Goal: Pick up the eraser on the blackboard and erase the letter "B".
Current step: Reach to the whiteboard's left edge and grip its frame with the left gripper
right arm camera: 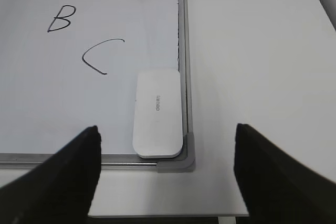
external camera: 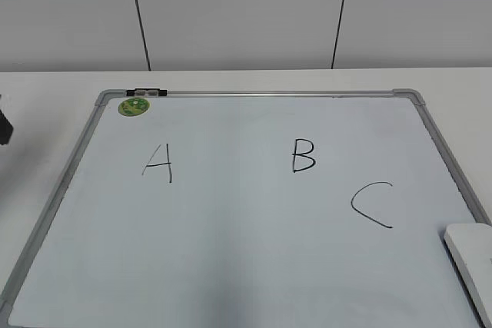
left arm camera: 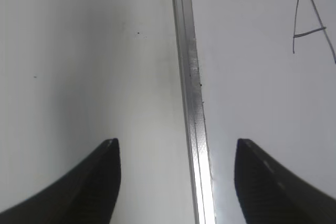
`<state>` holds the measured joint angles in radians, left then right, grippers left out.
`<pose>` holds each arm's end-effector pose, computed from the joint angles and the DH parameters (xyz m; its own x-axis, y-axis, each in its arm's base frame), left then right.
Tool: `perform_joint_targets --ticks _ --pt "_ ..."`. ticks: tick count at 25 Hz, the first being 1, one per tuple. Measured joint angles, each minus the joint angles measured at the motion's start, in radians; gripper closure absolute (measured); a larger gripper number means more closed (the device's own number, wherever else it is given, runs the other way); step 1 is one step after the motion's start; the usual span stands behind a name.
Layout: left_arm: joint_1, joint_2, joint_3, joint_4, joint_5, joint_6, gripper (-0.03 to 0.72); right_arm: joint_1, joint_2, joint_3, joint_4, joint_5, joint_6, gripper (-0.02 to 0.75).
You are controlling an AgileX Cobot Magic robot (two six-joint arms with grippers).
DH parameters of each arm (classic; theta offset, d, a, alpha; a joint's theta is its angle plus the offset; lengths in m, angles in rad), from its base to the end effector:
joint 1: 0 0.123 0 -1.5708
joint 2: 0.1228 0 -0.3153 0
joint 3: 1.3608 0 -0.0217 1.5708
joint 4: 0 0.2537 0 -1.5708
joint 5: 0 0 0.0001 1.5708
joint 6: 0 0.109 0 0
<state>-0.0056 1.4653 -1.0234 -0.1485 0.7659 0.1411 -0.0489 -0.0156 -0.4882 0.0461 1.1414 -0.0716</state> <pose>0.2985 -0.0129 0.2731 -0.8957 0.0385 -0.4430 0.0809 0.9937 -0.0772 -0.0219 0.0056 0.2591 -0.5220 -0.0268 -0.8525 -0.0142 0.9996 -0.0228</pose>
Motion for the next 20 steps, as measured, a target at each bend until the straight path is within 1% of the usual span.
perform_joint_targets --ticks 7,13,20 --pt "0.000 0.258 -0.117 -0.027 -0.011 0.039 0.225 0.000 0.000 0.000 0.000 0.000 0.000 0.151" --pt "0.000 0.420 -0.204 -0.064 -0.014 0.068 0.314 0.000 0.000 0.000 0.000 0.000 0.000 0.151" --pt "0.000 0.537 -0.299 -0.096 -0.002 0.080 0.331 0.000 0.000 0.000 0.000 0.000 0.000 0.151"
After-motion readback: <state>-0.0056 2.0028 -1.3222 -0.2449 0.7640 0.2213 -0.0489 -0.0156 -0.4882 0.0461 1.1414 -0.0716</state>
